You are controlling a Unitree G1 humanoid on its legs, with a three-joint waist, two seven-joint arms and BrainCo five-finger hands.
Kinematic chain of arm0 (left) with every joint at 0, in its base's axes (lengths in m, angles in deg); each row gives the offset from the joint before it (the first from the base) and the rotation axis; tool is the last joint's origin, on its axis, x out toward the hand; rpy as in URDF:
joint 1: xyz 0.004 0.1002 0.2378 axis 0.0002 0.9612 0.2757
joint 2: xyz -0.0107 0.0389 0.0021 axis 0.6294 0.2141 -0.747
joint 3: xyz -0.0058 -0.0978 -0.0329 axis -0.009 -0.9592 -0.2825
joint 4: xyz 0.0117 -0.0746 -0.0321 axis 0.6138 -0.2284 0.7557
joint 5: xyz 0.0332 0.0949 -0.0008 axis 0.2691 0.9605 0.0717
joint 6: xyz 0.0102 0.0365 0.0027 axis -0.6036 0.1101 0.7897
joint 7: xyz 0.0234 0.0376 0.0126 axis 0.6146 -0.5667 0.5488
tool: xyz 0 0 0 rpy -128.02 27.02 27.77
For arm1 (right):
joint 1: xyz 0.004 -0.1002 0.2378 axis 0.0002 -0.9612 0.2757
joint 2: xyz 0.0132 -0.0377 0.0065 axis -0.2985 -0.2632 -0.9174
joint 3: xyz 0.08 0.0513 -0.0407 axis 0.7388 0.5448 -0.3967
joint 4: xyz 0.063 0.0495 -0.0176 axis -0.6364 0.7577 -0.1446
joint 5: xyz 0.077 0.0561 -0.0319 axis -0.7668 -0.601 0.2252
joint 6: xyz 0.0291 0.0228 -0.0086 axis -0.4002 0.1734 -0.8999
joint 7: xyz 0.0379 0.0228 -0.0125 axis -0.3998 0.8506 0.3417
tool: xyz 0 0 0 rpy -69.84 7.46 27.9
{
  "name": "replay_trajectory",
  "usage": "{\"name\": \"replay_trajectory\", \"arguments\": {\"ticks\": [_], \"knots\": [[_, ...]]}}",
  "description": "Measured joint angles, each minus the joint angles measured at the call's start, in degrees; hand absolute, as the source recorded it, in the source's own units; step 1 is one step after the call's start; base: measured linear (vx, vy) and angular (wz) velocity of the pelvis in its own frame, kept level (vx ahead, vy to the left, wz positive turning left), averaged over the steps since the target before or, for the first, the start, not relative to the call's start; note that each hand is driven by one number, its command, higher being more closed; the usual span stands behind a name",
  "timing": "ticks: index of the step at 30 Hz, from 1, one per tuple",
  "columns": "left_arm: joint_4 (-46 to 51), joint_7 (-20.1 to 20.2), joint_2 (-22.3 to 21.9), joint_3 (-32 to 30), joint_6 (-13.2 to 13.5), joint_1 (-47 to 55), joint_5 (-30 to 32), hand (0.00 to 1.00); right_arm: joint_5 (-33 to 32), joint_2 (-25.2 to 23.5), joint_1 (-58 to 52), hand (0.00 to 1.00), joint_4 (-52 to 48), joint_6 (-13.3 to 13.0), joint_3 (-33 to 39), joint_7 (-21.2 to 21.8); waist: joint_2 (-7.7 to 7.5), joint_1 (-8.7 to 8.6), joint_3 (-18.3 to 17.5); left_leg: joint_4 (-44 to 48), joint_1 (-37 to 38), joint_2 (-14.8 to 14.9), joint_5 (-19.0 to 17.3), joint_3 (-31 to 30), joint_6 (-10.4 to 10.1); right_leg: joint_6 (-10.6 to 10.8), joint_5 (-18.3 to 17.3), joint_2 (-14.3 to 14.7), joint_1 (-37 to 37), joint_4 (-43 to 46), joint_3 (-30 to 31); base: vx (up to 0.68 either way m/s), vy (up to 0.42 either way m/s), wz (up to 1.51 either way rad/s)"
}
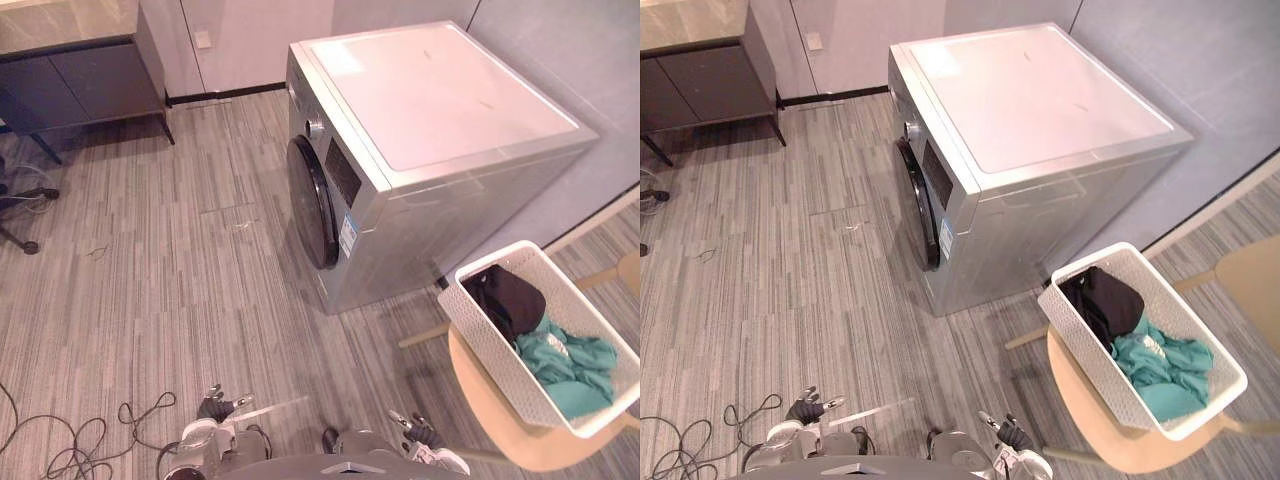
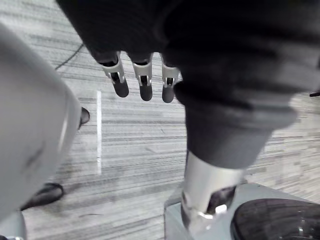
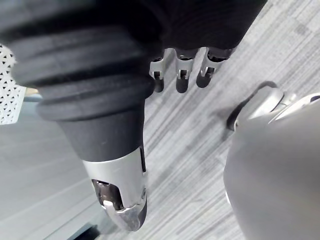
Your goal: Pick up the laundry basket with both hands and put the clothes into the washing machine.
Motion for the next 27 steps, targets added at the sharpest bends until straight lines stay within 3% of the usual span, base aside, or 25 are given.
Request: {"name": "replay_trajectory", "arguments": {"ticks": [5,7,9,12,14,15,16,17,18,19,22,23,25,27], "knots": [[3.97,0.81,-2.50,-1.11,0.28,-0.53,-0.12,0.00,0.00,-0.06,-1.32,0.00,-2.06,0.73,-0.26,-0.09,-0.74,0.78,0.39,19.43,-10.54,0.50,2.48,5.37,-1.22,-1.75,-1.37,-2.46,1.08,1.48,-3.16,0.01,-0.024,0.46],[4.21,0.68,-2.58,-1.71,0.25,-0.91,-0.09,0.00,-0.02,-0.27,-1.08,0.00,-4.19,0.88,-1.68,-0.10,-1.17,1.00,0.63,23.64,-13.07,4.42,-0.69,12.02,2.02,-1.14,-1.77,-4.90,1.05,1.34,-3.84,0.01,0.060,0.15],[4.33,0.51,-2.58,-2.65,0.25,-1.24,-0.08,0.00,-0.01,-0.39,-1.47,0.00,-7.50,0.99,-3.62,-0.10,-2.14,0.90,0.68,20.54,-13.28,6.63,-0.92,13.34,2.66,0.05,-3.08,-8.23,0.48,1.34,-4.00,0.01,0.102,0.03],[3.73,-0.77,-2.51,-3.41,0.29,-1.36,-0.02,0.00,-0.14,-0.41,-1.41,0.00,-12.19,-0.36,-5.44,-0.45,-2.16,0.12,0.59,7.47,-13.45,10.64,-0.15,11.46,3.14,3.70,-6.08,-13.22,-2.65,2.91,-4.30,0.03,0.375,0.16],[2.24,-1.99,-2.17,-3.45,0.24,-1.47,0.19,0.00,-0.22,-0.36,-1.49,0.00,-12.20,-0.90,-5.00,-0.56,-1.93,-0.43,0.42,2.36,-12.95,11.21,0.98,10.15,3.27,6.10,-8.04,-15.21,-2.71,3.73,-4.72,0.07,0.388,0.44],[1.27,-2.73,-1.95,-3.43,0.31,-1.11,0.55,0.00,-0.29,0.29,-2.24,0.00,-12.15,-1.11,-4.84,-0.62,-0.77,-0.76,-0.26,0.72,-12.57,12.04,1.60,9.91,2.12,7.56,-10.29,-16.06,-2.46,4.09,-4.75,0.15,0.562,0.38],[1.06,-2.95,-0.78,-3.46,0.36,-1.23,0.86,0.00,-0.31,0.28,-2.09,0.00,-11.34,-1.13,-4.51,-0.93,-1.12,-0.86,-0.64,3.50,-13.37,11.32,5.42,11.08,-1.60,8.15,-11.24,-17.88,-2.05,4.04,-3.83,0.21,0.731,0.11],[0.85,-3.04,0.50,-3.44,0.44,-1.11,1.60,0.00,-0.32,-0.69,-1.94,0.00,-10.55,-1.00,-4.65,-1.35,-2.92,-0.60,-1.55,6.20,-14.57,9.71,5.07,11.98,-3.17,7.79,-10.95,-19.44,-1.94,2.71,-0.25,0.25,0.734,0.03],[-0.46,-3.45,2.83,-4.09,0.35,-1.02,1.75,0.00,-0.35,-2.45,-1.61,0.00,-9.80,-1.06,-4.51,-1.46,-4.12,-0.91,-3.56,9.44,-17.40,8.17,2.45,12.35,-3.50,7.02,-7.35,-20.78,-2.21,0.15,3.56,0.28,0.739,-0.10],[-1.63,-4.10,4.35,-4.81,0.16,-1.05,1.74,0.00,-0.31,-3.14,-0.51,0.00,-8.15,-0.91,-4.45,-1.53,-4.24,-0.93,-3.99,11.51,-18.77,7.81,1.20,13.03,-2.74,7.75,-1.90,-21.33,-2.44,-2.54,4.91,0.25,0.596,-0.12],[-3.66,-4.34,5.61,-4.56,-0.43,-1.13,1.74,0.00,-0.28,-3.00,1.88,0.00,-7.85,-0.85,-2.08,-1.79,-4.30,0.15,-4.16,14.09,-19.48,6.42,-1.90,16.49,0.27,10.08,8.44,-24.29,-3.13,-7.49,6.34,0.20,0.494,-0.41],[-3.57,-4.34,5.98,-3.45,-0.80,-1.27,1.74,0.00,-0.26,-2.17,3.50,0.00,-8.40,-0.72,-2.11,-2.07,-4.06,0.27,-4.28,13.96,-19.56,5.35,-2.69,18.36,1.78,10.38,13.53,-25.68,-5.08,-8.24,7.29,0.20,0.575,-0.55],[-2.58,-4.36,6.56,-1.08,-0.82,-1.46,1.77,0.00,-0.22,-1.52,6.18,0.00,-12.23,-0.29,-2.94,-2.64,-1.57,0.41,-4.94,12.60,-19.45,5.10,-3.20,21.67,4.49,10.15,23.89,-25.79,-9.03,-8.84,7.78,0.11,0.449,-0.64],[-1.39,-4.44,7.42,-0.57,-0.81,-2.01,1.77,0.00,-0.16,-1.60,6.81,0.00,-16.32,0.23,-5.09,-2.71,-0.81,0.35,-4.82,9.63,-17.61,5.13,-2.91,23.78,5.78,10.80,21.31,-24.42,-11.03,-5.54,7.48,0.03,0.273,-0.56]]}}
